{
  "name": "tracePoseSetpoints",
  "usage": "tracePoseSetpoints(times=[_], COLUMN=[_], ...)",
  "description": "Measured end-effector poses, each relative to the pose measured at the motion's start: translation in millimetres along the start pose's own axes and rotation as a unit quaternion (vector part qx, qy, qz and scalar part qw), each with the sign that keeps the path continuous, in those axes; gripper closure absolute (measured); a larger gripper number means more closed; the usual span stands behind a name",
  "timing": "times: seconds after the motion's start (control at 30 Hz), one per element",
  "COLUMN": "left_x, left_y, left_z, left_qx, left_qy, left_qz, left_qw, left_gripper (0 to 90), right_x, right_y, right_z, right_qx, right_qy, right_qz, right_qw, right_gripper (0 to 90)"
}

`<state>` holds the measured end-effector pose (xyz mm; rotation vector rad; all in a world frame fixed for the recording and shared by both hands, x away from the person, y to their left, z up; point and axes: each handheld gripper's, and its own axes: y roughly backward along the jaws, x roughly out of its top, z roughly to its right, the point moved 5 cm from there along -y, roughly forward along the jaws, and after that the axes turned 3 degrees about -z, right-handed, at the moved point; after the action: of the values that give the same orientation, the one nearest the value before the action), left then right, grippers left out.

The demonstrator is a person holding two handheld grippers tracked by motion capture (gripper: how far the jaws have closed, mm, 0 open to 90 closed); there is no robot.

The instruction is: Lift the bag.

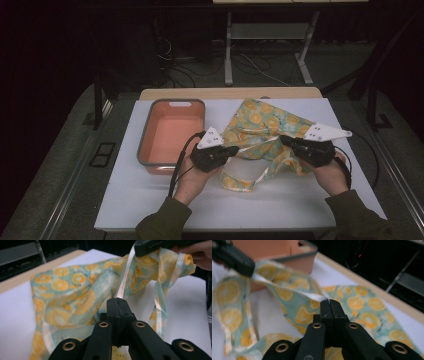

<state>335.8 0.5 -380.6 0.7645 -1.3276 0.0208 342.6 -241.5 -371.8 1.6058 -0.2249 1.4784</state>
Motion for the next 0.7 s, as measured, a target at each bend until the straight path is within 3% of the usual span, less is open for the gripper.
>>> tracePoseSetpoints(times=[0.2,0.3,0.7], left_x=[33.1,38.3,17.2], left_y=[14.0,17.1,-8.3], left_z=[-3.7,-8.2,-32.2], left_qx=[0.012,0.018,0.016], left_qy=[-0.015,-0.013,0.021], left_qz=[0.033,0.040,0.010], left_qw=[0.9993,0.9990,0.9996], left_gripper=[89.6,89.6,89.4], right_x=[37.2,46.2,3.2], right_y=[16.8,20.6,-13.6], right_z=[10.2,11.2,17.9], right_qx=[-0.023,-0.024,-0.003], right_qy=[-0.002,-0.003,-0.025], right_qz=[0.059,0.068,-0.009], right_qw=[0.9980,0.9974,0.9996], right_gripper=[90.0,90.0,90.0])
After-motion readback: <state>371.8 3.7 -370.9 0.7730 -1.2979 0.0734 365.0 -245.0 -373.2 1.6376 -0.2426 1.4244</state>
